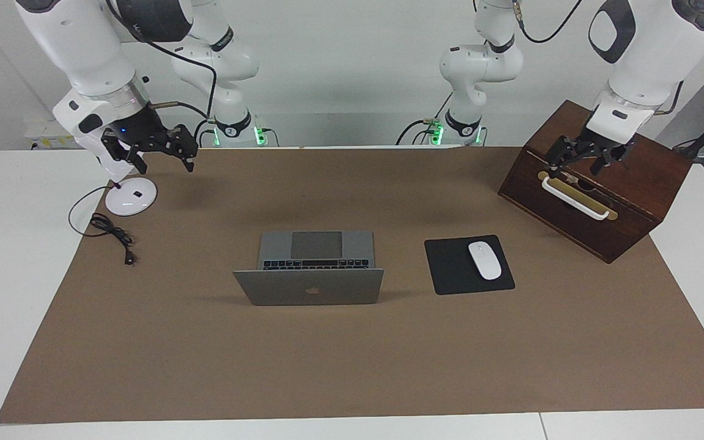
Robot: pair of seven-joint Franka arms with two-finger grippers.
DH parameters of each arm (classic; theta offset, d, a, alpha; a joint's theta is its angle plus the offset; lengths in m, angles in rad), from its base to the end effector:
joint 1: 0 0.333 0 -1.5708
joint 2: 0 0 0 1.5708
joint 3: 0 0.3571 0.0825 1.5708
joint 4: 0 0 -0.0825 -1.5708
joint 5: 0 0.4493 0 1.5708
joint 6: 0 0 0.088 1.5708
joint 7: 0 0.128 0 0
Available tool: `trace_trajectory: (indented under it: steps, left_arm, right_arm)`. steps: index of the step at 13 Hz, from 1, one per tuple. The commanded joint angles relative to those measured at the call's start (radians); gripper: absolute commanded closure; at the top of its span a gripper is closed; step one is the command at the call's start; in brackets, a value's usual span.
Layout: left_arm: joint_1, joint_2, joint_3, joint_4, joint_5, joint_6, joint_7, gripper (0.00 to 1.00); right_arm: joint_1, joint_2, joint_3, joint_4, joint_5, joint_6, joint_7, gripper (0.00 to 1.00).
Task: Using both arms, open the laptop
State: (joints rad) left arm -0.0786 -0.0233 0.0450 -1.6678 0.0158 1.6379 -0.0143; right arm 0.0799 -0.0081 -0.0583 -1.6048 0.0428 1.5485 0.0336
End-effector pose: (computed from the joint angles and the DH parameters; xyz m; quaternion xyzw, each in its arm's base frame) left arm 0.6152 -0.0185 0.6125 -0.9999 0.0102 0.0031 0.0074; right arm 0.6124 0.0187 0.6296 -0.9995 0.0060 0.0247 0.0210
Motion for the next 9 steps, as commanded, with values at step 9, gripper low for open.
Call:
trace_trajectory:
  steps: [9]
  left_arm:
    - [0.007,0.005,-0.002,0.002,0.0,0.02,0.017,0.0]
  right_arm:
    - [-0.002,0.0,0.0,0.009,0.012,-0.005,0.011,0.0]
